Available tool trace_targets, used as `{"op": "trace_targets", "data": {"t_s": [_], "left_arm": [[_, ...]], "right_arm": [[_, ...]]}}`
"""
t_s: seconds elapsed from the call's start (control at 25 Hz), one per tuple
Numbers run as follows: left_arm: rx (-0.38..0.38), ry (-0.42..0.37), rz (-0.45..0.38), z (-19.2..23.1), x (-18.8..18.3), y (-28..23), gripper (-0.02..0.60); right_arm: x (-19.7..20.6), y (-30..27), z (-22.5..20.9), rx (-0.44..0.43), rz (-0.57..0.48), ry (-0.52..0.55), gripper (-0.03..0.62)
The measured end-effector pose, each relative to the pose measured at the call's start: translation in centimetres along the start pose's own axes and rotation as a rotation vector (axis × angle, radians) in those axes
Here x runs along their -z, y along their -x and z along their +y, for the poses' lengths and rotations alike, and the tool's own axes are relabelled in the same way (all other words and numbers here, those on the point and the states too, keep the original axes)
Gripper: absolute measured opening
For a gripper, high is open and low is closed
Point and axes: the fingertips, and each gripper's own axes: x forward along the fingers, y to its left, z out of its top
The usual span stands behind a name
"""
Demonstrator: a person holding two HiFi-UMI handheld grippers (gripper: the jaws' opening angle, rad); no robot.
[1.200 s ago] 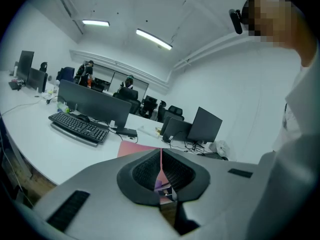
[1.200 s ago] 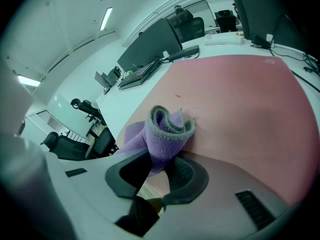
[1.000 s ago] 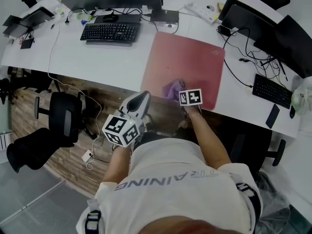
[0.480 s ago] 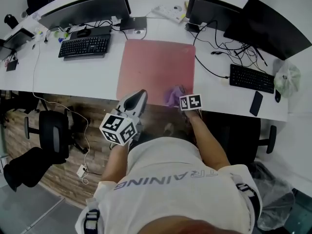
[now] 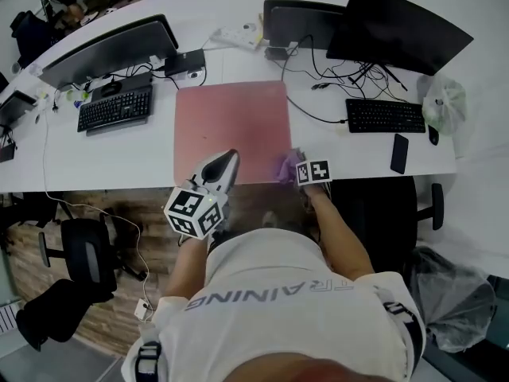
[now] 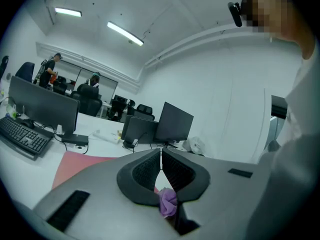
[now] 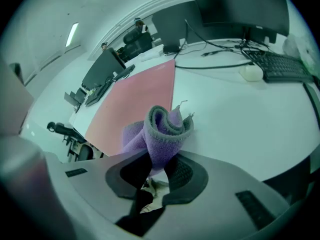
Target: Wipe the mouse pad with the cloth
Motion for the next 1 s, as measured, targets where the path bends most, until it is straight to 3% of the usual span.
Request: {"op": "trace_targets", "data": {"t_s": [0.08,0.24,0.48,0.72,1.0], "left_arm": [[0.013,-0.022,-0.002,0.1,-0.6,0.0,0.038],[0.026,-0.054,-0.026,1.0,-2.8,0.9,0.038],[0.005,-0.106,-0.077,4.1,-6.3,3.8,0.038],[-0.031,-0.131,-0.134,7.7,-9.5,7.7,0.038],[-0.052,-0.151,-0.183,10.5,-11.3,11.8,0.038]], "right_arm": [[-0.4,0.6,0.1,0.0,-0.001,-0.041,0.092],[-3.4,3.7,1.9,0.013,-0.105,-0.006,0.089],[-9.7,10.6,6.8,0.034,-0.374,0.089,0.086],[-15.4,19.1,15.6,-0.001,-0.684,0.229,0.086],[-18.0,26.4,24.7,0.026,-0.953,0.415,0.079]]}}
